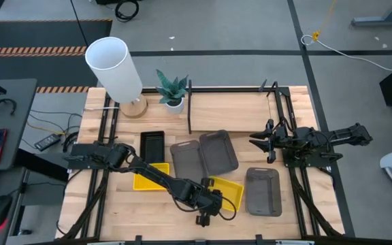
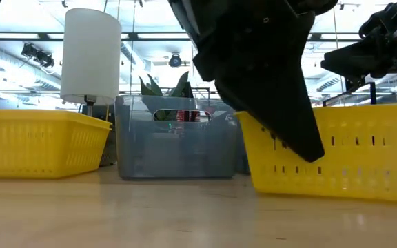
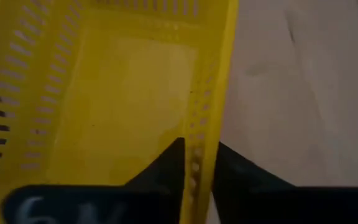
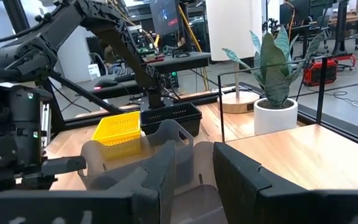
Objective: Stack baskets on shelf by color
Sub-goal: Stack the right yellow bin on the stacked yellow bins
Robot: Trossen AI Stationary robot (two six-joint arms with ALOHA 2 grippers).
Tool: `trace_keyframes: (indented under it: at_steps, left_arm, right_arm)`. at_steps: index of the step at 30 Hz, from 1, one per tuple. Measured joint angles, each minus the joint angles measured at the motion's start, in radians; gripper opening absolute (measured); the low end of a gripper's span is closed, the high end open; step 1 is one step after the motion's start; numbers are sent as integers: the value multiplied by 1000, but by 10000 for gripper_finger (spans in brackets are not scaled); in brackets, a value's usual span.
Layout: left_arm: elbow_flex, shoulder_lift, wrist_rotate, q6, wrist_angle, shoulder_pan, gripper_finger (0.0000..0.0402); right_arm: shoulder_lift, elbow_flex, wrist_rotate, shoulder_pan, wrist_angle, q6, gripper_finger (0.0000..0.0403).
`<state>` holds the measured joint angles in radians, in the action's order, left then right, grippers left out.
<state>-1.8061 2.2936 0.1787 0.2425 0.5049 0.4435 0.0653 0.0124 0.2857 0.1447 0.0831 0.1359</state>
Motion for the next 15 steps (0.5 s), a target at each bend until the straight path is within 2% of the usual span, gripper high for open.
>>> trace_keyframes:
  at_steps: [4, 8, 15]
  left_arm:
    - [-2, 0, -23, 16, -12, -2, 12]
    - [-42, -4, -61, 42, 7, -3, 10]
    - [-266, -5, -96, 138, 232, -1, 6]
  right_arm:
    - [0, 0, 0, 0, -1, 0, 113]
    - [0, 0, 0, 0, -2, 0, 113]
    - [0, 0, 0, 0, -2, 0, 113]
